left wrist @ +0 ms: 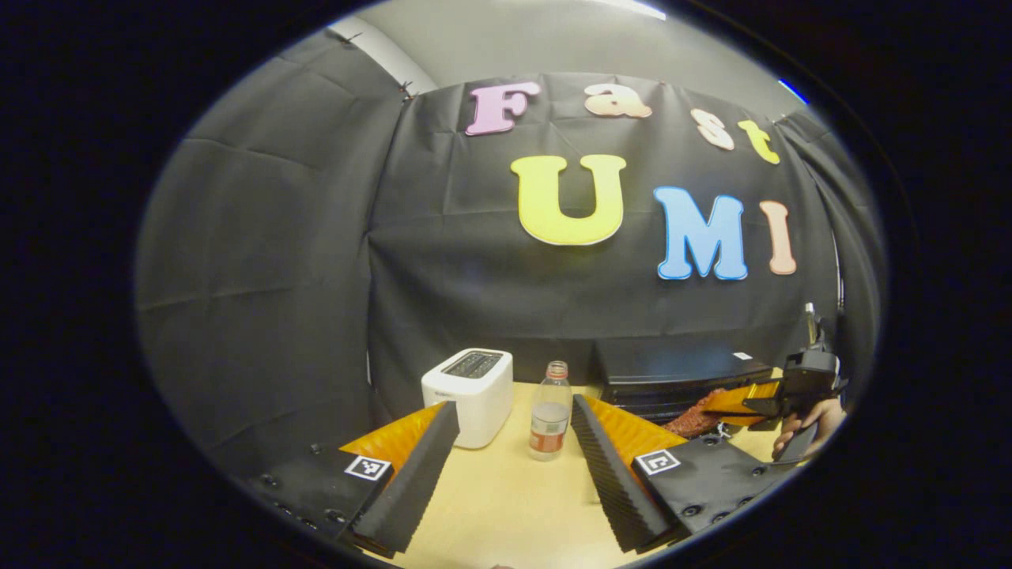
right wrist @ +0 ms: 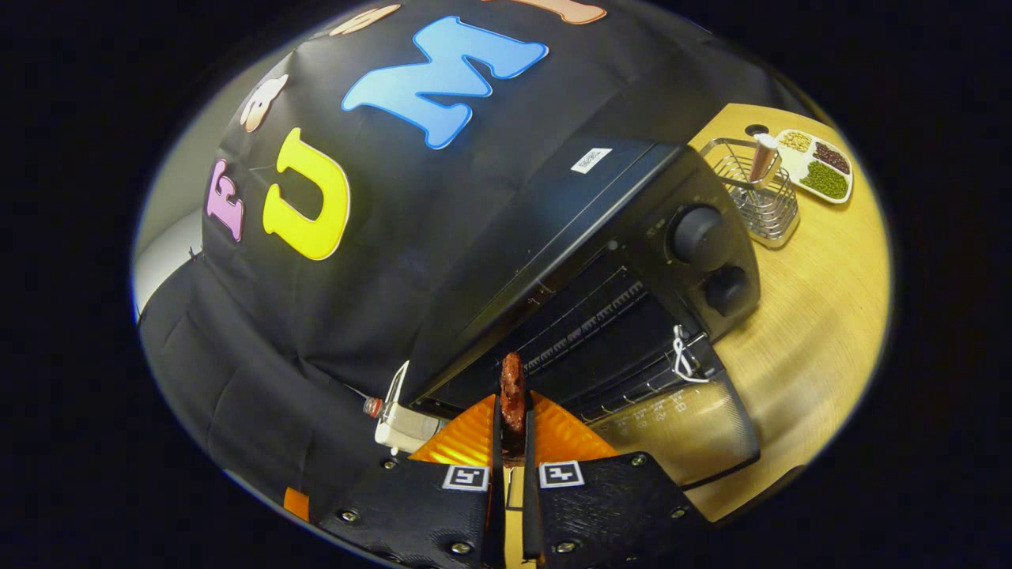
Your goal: Open the electric oven with the left hand, put the food in, and close the electric oven.
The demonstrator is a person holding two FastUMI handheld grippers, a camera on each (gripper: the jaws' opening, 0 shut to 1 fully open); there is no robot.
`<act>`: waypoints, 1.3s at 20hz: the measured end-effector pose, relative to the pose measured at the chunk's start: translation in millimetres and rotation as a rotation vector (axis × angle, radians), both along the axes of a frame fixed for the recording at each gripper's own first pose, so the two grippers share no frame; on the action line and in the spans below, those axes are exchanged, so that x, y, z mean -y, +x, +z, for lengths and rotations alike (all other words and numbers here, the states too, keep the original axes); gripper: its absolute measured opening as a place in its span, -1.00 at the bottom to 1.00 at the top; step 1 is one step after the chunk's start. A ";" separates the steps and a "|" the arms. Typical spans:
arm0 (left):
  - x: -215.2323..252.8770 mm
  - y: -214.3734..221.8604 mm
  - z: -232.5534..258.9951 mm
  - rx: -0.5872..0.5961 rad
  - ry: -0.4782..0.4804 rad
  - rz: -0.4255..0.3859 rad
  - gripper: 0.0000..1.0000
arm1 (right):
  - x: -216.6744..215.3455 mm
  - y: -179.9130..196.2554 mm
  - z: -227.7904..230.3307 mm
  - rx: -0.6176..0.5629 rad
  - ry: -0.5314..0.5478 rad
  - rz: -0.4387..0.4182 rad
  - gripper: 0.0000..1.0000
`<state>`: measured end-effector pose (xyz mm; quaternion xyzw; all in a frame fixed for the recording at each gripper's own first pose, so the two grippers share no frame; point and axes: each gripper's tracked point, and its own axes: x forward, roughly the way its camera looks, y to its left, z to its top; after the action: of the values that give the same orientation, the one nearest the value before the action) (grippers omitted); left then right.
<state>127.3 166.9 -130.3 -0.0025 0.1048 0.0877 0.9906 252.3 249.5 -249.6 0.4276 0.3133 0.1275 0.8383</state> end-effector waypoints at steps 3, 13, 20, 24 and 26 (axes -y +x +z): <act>0.2 3.5 -4.4 -0.013 0.012 -0.008 0.82 | -6.7 16.1 -10.7 0.010 0.018 -0.026 -0.82; 4.9 6.8 -12.6 -0.031 0.011 -0.028 0.82 | 9.7 35.1 -42.1 0.048 -0.237 -0.048 -0.50; 16.8 6.0 -9.3 -0.025 0.003 -0.048 0.89 | 46.1 30.5 -24.7 0.117 -0.367 -0.073 0.59; 37.5 6.6 -10.8 -0.016 -0.016 -0.089 0.98 | 58.8 -6.3 9.4 0.219 -0.481 -0.022 0.96; 51.3 7.4 -13.9 -0.018 -0.023 -0.113 1.00 | 65.8 -25.6 25.6 0.268 -0.529 0.000 0.96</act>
<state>134.7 115.5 -144.3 -0.0073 0.1145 0.0303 0.9929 226.7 183.7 -224.0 0.1735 0.2221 0.0964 0.9546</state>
